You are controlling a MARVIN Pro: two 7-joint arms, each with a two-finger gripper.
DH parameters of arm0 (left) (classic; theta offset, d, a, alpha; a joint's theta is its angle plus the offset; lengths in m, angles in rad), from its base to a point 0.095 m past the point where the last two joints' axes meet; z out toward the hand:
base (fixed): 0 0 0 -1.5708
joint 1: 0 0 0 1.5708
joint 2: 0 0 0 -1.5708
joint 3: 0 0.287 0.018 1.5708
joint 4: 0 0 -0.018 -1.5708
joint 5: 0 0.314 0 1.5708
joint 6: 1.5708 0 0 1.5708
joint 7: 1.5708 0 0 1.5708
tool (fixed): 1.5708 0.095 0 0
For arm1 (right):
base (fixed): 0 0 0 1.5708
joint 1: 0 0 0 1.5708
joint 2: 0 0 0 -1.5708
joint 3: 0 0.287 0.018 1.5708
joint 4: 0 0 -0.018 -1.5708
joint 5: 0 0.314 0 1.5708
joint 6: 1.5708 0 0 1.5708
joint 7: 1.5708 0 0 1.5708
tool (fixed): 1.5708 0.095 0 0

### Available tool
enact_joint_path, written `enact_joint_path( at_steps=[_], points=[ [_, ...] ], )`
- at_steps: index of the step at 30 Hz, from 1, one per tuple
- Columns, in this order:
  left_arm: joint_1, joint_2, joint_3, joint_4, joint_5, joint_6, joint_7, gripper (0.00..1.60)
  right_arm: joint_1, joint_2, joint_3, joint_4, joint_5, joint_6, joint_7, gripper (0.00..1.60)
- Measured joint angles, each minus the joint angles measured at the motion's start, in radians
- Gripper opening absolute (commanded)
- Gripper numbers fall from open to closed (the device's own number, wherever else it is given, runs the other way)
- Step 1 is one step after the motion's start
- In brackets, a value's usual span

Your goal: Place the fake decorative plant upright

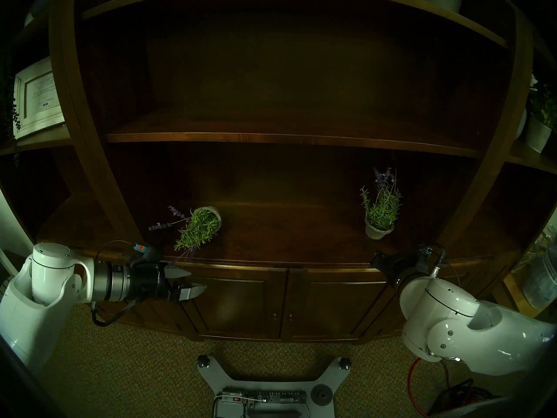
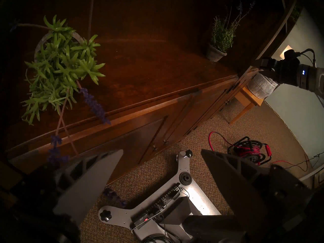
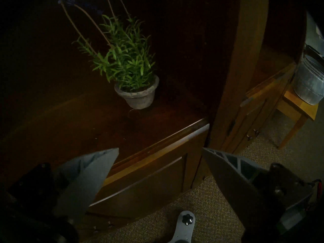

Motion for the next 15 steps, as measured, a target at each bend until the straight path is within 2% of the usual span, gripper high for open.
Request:
enact_joint_path(
  at_steps=[11, 15],
  points=[
    [0.000, 0.002, 0.000, 0.000, 0.000, 0.000, 0.000, 1.60, 0.027, 0.036, 0.008, 0.000, 0.074, 0.081, 0.178, 1.60],
    [0.000, 0.002, 0.000, 0.000, 0.000, 0.000, 0.000, 1.60, 0.041, 0.046, 0.013, 0.000, 0.134, 0.131, 0.262, 1.60]
  ],
)
